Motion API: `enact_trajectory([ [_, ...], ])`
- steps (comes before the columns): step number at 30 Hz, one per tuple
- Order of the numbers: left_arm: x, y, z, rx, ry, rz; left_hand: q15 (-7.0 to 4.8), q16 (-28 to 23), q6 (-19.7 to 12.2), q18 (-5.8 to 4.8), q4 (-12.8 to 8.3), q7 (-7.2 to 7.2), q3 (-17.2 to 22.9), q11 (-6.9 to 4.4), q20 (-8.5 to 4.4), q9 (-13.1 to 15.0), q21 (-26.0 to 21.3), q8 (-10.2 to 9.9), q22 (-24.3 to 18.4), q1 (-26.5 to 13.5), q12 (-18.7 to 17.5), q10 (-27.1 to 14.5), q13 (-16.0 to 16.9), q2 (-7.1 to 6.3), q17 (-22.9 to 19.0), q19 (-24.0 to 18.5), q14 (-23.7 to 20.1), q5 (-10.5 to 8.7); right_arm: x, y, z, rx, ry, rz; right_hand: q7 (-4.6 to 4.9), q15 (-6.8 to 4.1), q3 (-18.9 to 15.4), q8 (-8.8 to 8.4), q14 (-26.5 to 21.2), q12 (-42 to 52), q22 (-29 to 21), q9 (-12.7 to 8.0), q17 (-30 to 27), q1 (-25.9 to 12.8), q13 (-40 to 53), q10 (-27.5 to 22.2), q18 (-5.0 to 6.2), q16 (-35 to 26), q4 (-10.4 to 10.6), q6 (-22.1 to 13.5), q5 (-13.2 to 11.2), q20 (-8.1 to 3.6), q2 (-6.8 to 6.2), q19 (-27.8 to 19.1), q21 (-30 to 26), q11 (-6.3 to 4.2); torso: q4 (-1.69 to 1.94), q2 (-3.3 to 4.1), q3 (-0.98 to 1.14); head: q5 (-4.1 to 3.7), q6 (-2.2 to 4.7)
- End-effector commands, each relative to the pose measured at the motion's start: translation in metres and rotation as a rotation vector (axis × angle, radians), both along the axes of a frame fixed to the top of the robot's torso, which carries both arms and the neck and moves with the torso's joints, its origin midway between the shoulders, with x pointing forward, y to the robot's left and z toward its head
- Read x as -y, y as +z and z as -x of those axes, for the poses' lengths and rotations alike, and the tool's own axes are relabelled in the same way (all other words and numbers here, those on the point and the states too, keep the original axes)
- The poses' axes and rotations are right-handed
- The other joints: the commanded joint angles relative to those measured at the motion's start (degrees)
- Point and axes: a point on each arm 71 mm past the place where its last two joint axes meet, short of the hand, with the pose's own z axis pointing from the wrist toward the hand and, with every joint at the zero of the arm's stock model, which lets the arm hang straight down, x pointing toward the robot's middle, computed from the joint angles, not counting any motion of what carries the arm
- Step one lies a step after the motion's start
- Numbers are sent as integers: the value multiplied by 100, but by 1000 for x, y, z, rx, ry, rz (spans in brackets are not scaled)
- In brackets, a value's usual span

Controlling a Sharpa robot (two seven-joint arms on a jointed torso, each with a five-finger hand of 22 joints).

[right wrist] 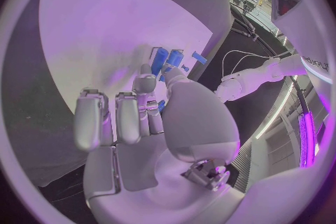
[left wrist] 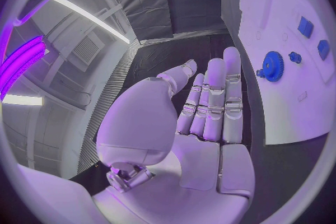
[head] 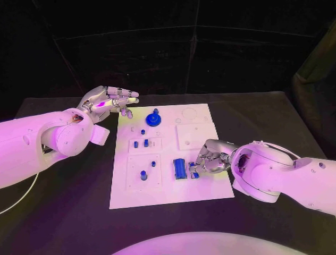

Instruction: Assemble the parts on the task board

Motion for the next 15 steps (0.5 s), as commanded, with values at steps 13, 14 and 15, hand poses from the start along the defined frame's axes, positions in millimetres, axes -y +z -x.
enact_trajectory([
  [13,1,1,1,1,-9,8,-3,-12,-40,38,-14,14,-36,-18,37,1,-35,32,-7,6,6,-38,-7,34,-8,15,-22,19,-2,1,-1,48,31,76,60,-1,-393,-20,315,-19,574,29,16,-510,23,27,-33,-28,327,13,-706,28,-114,-12,-24,32,-7,-3,4,-5,1],
  [14,1,1,1,1,-9,8,-3,-12,-40,38,-14,14,-36,-18,37,1,-35,32,-7,6,6,-38,-7,34,-8,15,-22,19,-3,1,-1,50,32,75,61,0,-404,-21,314,-24,570,30,11,-507,22,24,-32,-33,325,10,-712,29,-118,-16,-28,33,-5,-2,4,-5,2],
  [15,1,1,1,1,-9,8,-3,-12,-40,38,-14,14,-36,-18,37,1,-35,32,-7,6,6,-38,-7,34,-8,15,-22,19,-3,1,-1,52,33,75,63,1,-439,-21,312,-33,566,33,5,-520,20,17,-31,-39,334,5,-753,30,-124,-20,-33,35,-6,-2,4,-5,3],
])
